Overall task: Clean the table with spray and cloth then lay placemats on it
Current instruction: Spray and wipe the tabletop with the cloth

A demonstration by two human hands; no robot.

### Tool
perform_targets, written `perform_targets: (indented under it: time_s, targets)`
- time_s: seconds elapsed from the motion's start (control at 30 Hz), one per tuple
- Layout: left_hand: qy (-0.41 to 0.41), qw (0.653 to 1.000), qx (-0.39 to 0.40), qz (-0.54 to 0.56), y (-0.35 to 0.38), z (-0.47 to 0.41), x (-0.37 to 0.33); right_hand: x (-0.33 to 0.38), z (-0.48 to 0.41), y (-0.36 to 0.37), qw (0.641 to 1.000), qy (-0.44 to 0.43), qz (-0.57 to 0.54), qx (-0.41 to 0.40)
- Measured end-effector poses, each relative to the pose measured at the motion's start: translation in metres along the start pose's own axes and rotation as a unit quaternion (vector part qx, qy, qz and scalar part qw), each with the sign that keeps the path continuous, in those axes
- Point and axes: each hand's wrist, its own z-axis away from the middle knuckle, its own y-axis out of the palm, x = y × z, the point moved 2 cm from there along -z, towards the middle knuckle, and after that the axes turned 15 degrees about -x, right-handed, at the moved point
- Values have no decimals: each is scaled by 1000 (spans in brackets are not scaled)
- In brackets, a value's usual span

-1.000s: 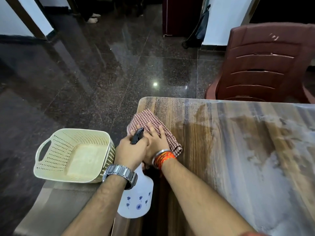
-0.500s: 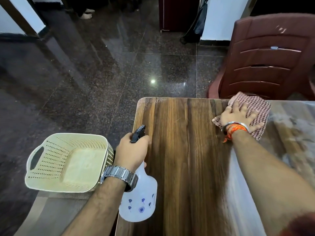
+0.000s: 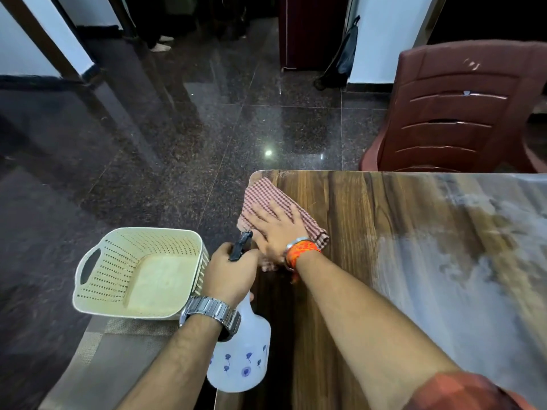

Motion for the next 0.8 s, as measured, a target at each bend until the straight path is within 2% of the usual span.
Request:
perform_targets:
  time_s: [0.1, 0.23, 0.3, 0.37, 0.4, 0.47, 0.57, 0.67, 0.73, 0.8]
  targets:
    - [-11, 1000, 9, 7, -12, 20, 5, -47, 38, -12, 989, 146, 9, -19]
    - [-14, 999, 15, 31, -28, 47, 7, -121, 108, -32, 917, 392, 31, -59]
    - [-12, 999, 19, 29, -32, 61, 11, -143, 141, -43, 878, 473, 27, -64]
    - [-2, 1000, 18, 21, -38, 77, 16, -141, 161, -49, 858, 510, 15, -65]
    - [-2, 1000, 19, 23, -40, 83, 19, -133, 166, -49, 858, 509, 11, -70]
    - [-10, 999, 26, 25, -41, 92, 28, -102, 167, -44, 885, 459, 19, -76]
    - [-28, 999, 22, 27, -42, 107, 42, -29, 180, -28, 962, 267, 47, -45]
    - [-14, 1000, 21, 16, -45, 127, 49, 38, 215, -18, 996, 89, 11, 0]
    - [0, 999, 29, 20, -50, 142, 53, 54, 245, -20, 999, 45, -4, 5]
    - [8, 999, 43, 21, -54, 156, 59, 44, 276, -24, 996, 90, 12, -14]
